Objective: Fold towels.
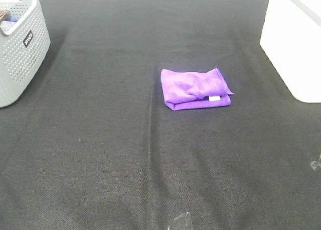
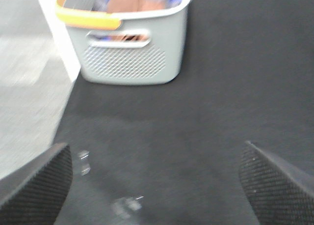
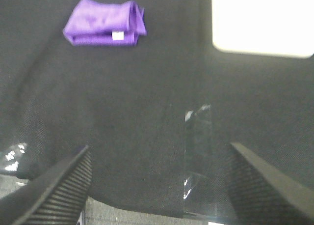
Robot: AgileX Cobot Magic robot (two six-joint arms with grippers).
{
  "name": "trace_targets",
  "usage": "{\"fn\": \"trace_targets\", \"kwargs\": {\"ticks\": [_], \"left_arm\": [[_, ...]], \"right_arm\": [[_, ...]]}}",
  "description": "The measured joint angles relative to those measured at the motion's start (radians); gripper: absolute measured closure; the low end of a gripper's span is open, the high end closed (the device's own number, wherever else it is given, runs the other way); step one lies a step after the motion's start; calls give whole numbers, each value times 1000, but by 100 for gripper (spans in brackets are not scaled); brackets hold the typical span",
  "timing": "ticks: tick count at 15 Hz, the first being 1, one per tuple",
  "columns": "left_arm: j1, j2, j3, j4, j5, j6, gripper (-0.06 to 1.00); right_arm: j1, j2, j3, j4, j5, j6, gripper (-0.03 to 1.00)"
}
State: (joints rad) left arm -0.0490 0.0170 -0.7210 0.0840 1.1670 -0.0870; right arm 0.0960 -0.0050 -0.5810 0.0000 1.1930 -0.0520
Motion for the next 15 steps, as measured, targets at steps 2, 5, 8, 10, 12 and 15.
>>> {"fn": "trace_targets", "kwargs": {"ticks": [2, 5, 8, 10, 12, 15], "left_arm": [[0, -23, 36, -93, 23, 33, 9], [0, -23, 177, -181, -58, 87, 9], [0, -23, 204, -180, -78, 100, 9], [0, -23, 204, -180, -83, 102, 9], [0, -23, 204, -180, -83, 102, 9], [22, -23, 204, -180, -83, 107, 9]], "right_arm": [[0, 0, 80, 0, -60, -3, 24], [0, 0, 120, 0, -81, -4, 24], [0, 0, 126, 0, -89, -4, 24], [0, 0, 127, 0, -89, -4, 24], [0, 0, 127, 0, -89, -4, 24], [0, 0, 128, 0, -89, -3, 24]]}}
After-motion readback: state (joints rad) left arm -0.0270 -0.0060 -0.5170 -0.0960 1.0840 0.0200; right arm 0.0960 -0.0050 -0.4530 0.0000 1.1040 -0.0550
